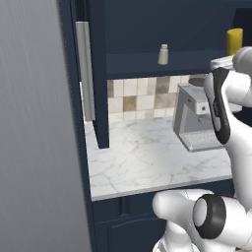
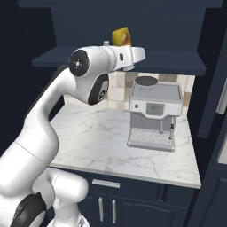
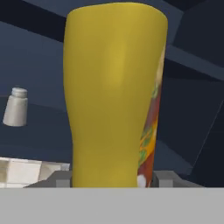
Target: Move the shaker and mustard from the cabinet to the dining counter.
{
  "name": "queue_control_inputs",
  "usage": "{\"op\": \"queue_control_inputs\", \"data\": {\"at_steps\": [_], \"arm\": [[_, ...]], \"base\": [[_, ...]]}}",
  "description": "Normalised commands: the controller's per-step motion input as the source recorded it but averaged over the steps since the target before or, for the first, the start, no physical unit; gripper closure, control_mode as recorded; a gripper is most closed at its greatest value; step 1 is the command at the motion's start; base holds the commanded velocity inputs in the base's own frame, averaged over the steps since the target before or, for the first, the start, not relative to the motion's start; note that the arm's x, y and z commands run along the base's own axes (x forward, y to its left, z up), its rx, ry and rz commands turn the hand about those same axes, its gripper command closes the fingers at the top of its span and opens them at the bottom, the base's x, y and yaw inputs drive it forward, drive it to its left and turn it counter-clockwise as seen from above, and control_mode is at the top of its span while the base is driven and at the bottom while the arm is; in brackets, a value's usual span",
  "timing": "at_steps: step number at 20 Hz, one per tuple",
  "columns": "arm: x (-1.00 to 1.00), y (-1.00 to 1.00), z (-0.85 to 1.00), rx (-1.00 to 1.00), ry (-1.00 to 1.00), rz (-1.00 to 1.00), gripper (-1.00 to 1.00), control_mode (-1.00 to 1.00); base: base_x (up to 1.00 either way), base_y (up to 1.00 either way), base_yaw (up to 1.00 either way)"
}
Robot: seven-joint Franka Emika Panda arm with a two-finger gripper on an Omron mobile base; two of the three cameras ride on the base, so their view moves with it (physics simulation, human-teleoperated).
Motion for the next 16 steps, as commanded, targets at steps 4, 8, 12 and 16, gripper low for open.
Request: {"op": "queue_control_inputs", "data": {"at_steps": [4,8,12,16], "arm": [[-0.47,0.39,-0.01,0.01,0.10,0.00,1.00,-1.00],[-0.28,0.31,-0.29,0.12,0.00,0.03,1.00,-1.00],[-0.23,0.12,-0.36,0.30,0.00,0.07,1.00,-1.00],[-0.02,0.00,-0.08,0.25,0.00,0.03,1.00,-1.00]], "base": [[0.00,0.00,0.00],[0.00,0.00,0.00],[0.00,0.00,0.00],[0.00,0.00,0.00]]}}
